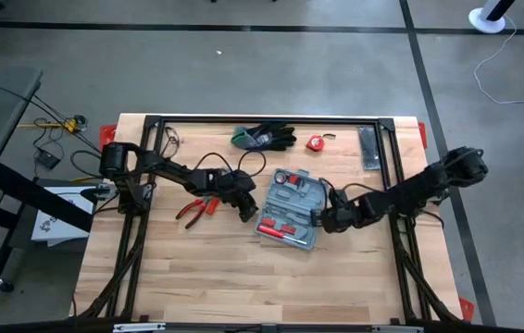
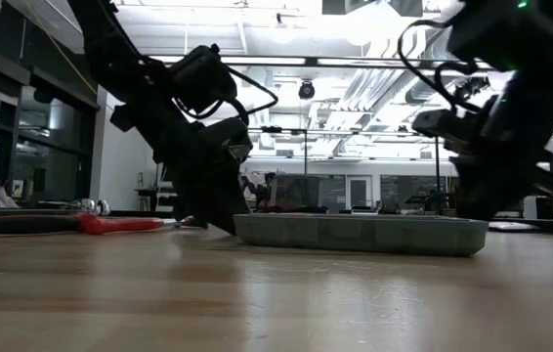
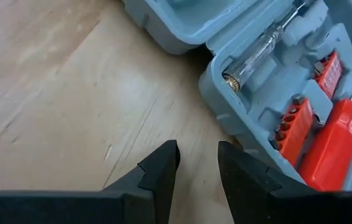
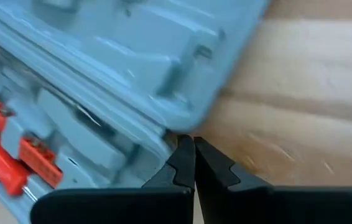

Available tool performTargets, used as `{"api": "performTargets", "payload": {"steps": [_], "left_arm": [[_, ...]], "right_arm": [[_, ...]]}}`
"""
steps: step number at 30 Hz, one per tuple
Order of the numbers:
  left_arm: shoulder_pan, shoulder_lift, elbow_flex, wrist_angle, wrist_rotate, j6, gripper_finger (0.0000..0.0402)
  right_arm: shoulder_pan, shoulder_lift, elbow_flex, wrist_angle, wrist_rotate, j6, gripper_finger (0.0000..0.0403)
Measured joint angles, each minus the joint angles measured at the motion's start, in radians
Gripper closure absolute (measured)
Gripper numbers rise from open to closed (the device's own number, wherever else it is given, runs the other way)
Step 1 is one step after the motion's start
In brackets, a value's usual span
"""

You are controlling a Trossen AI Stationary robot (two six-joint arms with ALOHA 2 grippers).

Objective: Prefit tool cases
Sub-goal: Put the hammer into the tool case

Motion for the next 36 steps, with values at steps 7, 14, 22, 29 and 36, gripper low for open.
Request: {"api": "performTargets", "payload": {"steps": [7,14,22,29,36], "left_arm": [[-0.049,0.0,0.0,0.0,-0.016,-0.024,0.0287],[-0.126,0.0,0.0,-0.011,0.023,-0.085,0.0287],[-0.195,-0.002,0.001,-0.097,0.044,-0.086,0.0287],[-0.196,-0.076,-0.001,-0.207,0.036,-0.107,0.0287],[-0.204,-0.223,-0.006,-0.411,-0.058,-0.134,0.0287]], "right_arm": [[-0.099,0.001,-0.001,0.066,-0.069,-0.174,0.0403],[-0.13,0.001,-0.003,0.115,-0.098,-0.214,0.0403],[-0.109,0.068,-0.003,0.251,-0.137,-0.233,0.0403],[-0.087,0.102,0.002,0.282,-0.14,-0.194,0.0403],[-0.087,0.102,0.002,0.288,-0.131,-0.209,0.0403]]}}
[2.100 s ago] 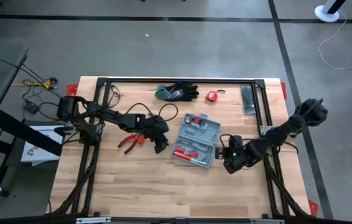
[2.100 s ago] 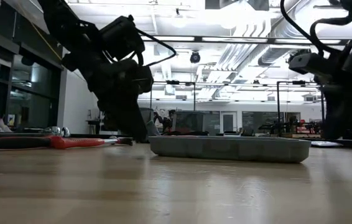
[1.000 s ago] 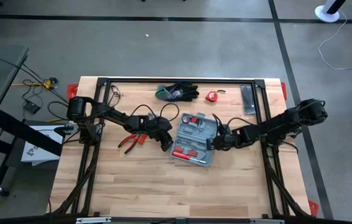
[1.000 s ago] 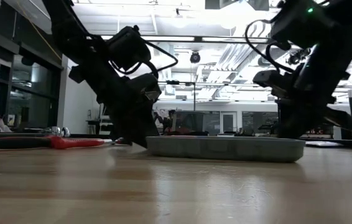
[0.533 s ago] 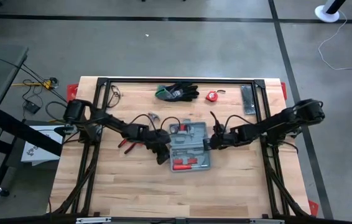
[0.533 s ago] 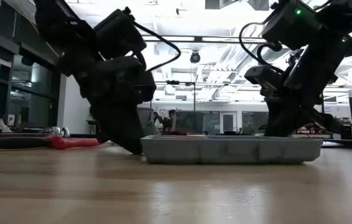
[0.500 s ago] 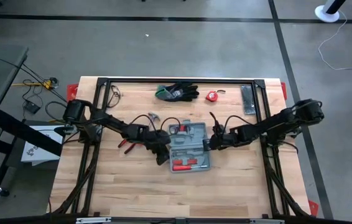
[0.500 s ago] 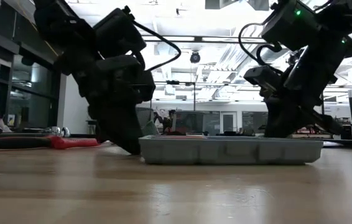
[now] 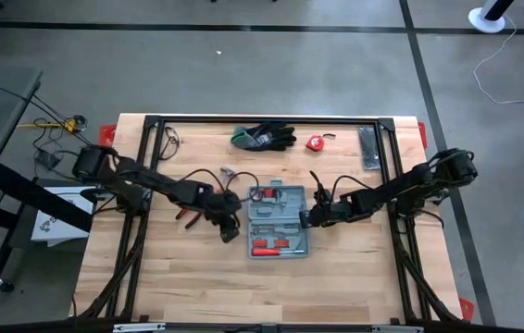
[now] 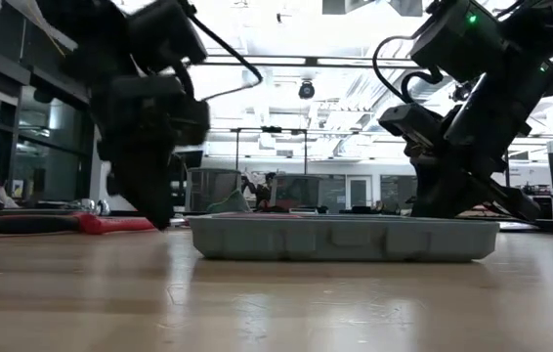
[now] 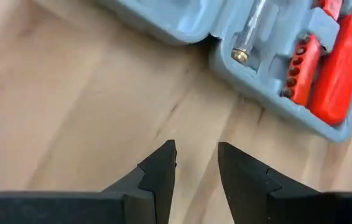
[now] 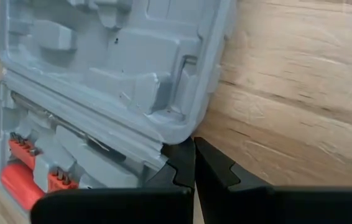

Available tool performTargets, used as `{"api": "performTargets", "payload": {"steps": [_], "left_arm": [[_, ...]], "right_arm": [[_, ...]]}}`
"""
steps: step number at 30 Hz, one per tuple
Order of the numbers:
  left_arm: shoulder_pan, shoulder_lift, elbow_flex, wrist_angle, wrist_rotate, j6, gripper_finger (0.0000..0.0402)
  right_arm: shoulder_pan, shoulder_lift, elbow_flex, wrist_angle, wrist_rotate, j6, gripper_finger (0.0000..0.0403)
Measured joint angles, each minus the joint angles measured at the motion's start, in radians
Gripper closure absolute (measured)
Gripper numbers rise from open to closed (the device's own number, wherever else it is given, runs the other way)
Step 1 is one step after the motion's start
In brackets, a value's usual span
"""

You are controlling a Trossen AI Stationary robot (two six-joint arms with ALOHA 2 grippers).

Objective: Prefit tool cases
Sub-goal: Put the hammer into the tool case

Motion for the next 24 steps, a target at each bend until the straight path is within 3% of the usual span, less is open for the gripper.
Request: {"api": "performTargets", "payload": {"steps": [6,11,15,21,24], "left_arm": [[-0.024,-0.141,0.001,-0.243,-0.189,-0.013,0.0287],[-0.003,-0.217,0.002,-0.364,-0.334,-0.115,0.0287],[0.046,-0.217,-0.007,-0.392,-0.322,-0.169,0.0286],[0.124,-0.213,-0.087,-0.236,-0.221,-0.149,0.0284],[0.165,-0.214,-0.125,-0.245,-0.218,-0.17,0.0271]], "right_arm": [[0.0,0.0,0.0,-0.009,0.014,-0.001,0.0403],[0.0,0.0,0.0,-0.01,0.008,-0.002,0.0403],[0.0,0.0,0.0,-0.011,-0.004,-0.002,0.0403],[0.0,-0.001,0.0,-0.011,-0.03,-0.002,0.0403],[0.003,-0.007,0.0,-0.014,-0.036,-0.003,0.0403]]}}
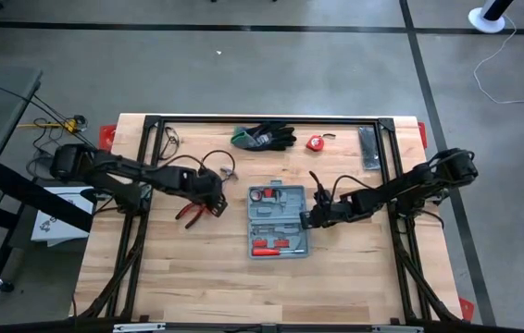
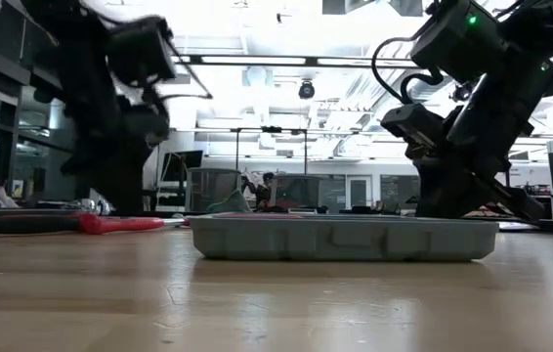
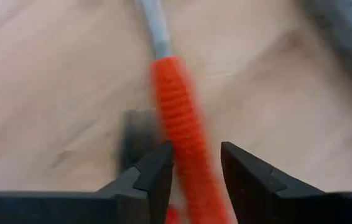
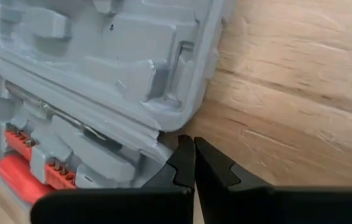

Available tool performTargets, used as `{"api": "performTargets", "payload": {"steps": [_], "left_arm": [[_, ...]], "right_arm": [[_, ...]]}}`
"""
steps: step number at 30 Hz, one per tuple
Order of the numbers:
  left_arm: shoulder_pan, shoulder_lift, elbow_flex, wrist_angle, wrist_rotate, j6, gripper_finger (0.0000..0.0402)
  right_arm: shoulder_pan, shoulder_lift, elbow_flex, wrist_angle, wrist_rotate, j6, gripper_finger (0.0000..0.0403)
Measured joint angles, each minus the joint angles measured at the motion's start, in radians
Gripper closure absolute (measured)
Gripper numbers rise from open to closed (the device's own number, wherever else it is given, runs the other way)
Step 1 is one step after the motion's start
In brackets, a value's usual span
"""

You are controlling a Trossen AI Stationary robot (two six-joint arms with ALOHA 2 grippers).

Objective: Prefit tool cases
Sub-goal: Put the hammer into the tool case

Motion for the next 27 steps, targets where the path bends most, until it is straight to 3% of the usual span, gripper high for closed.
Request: {"api": "performTargets", "payload": {"steps": [11,18,22,27], "left_arm": [[0.133,0.039,-0.014,0.061,0.068,0.089,0.0183],[0.16,0.154,-0.003,0.075,0.115,0.127,0.017],[0.121,0.157,0.001,0.056,0.045,0.115,0.02],[0.084,0.146,-0.007,0.05,0.007,0.093,0.0323]], "right_arm": [[0.017,-0.019,0.0,0.0,0.014,-0.009,0.0402],[0.017,-0.019,0.0,0.0,0.016,-0.004,0.0402],[0.022,-0.019,-0.001,0.003,0.017,0.004,0.0402],[0.042,-0.019,-0.001,0.004,0.044,0.029,0.0403]]}}
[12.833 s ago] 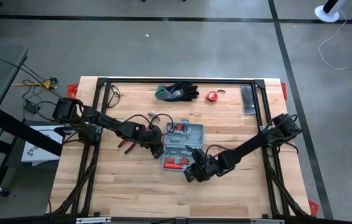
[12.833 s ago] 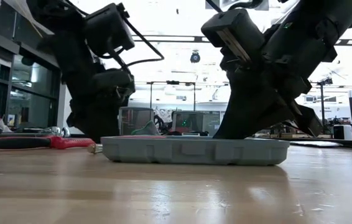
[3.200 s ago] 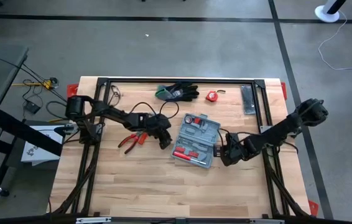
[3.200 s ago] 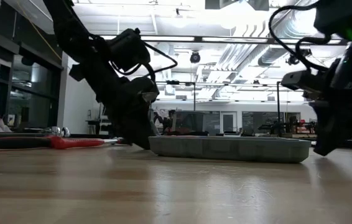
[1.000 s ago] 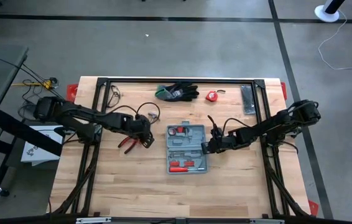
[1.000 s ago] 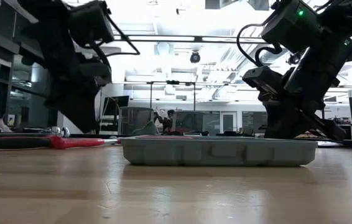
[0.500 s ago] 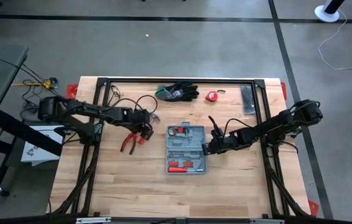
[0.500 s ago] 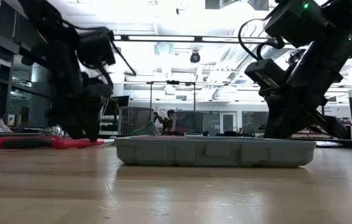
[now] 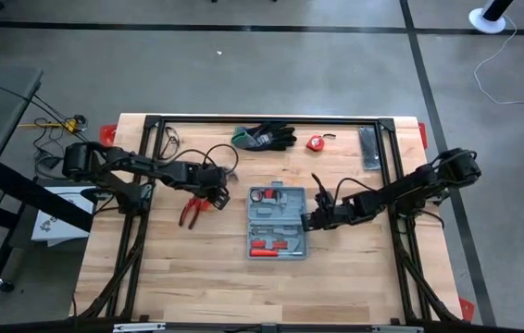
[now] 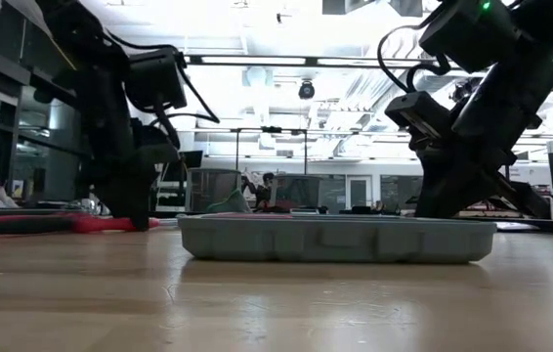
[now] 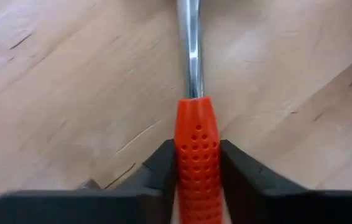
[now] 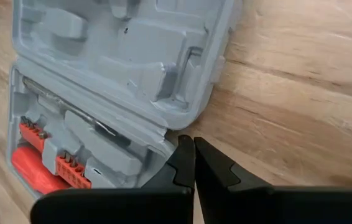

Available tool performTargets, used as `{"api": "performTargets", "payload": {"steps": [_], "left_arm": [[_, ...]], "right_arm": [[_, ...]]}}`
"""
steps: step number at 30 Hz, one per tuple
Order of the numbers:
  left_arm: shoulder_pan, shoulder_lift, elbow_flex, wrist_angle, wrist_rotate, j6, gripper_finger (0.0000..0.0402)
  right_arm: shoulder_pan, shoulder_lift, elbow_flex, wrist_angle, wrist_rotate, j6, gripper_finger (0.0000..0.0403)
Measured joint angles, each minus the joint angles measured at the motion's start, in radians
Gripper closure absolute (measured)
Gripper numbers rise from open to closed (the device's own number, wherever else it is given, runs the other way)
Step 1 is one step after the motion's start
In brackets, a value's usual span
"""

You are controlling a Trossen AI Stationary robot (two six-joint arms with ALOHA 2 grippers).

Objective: Prefit tool cases
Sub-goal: Put the hammer into the tool case

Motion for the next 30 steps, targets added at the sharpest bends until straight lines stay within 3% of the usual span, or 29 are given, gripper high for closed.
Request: {"api": "performTargets", "payload": {"steps": [7,11,17,25,30], "left_arm": [[-0.016,-0.045,0.001,0.021,0.03,0.053,0.033],[-0.025,-0.132,0.022,0.015,0.155,0.103,0.033],[-0.048,-0.217,0.06,0.049,0.139,0.122,0.033],[-0.163,-0.19,0.137,0.173,0.162,0.196,0.0331],[-0.216,-0.09,0.208,0.238,0.205,0.239,0.0401]], "right_arm": [[0.03,-0.035,0.0,-0.006,0.031,0.026,0.0403],[0.052,-0.092,0.0,-0.047,0.096,0.035,0.0403],[0.061,-0.19,0.0,-0.176,0.166,0.036,0.0403],[0.061,-0.237,0.0,-0.295,0.182,0.036,0.0403],[0.061,-0.236,0.0,-0.296,0.183,0.036,0.0403]]}}
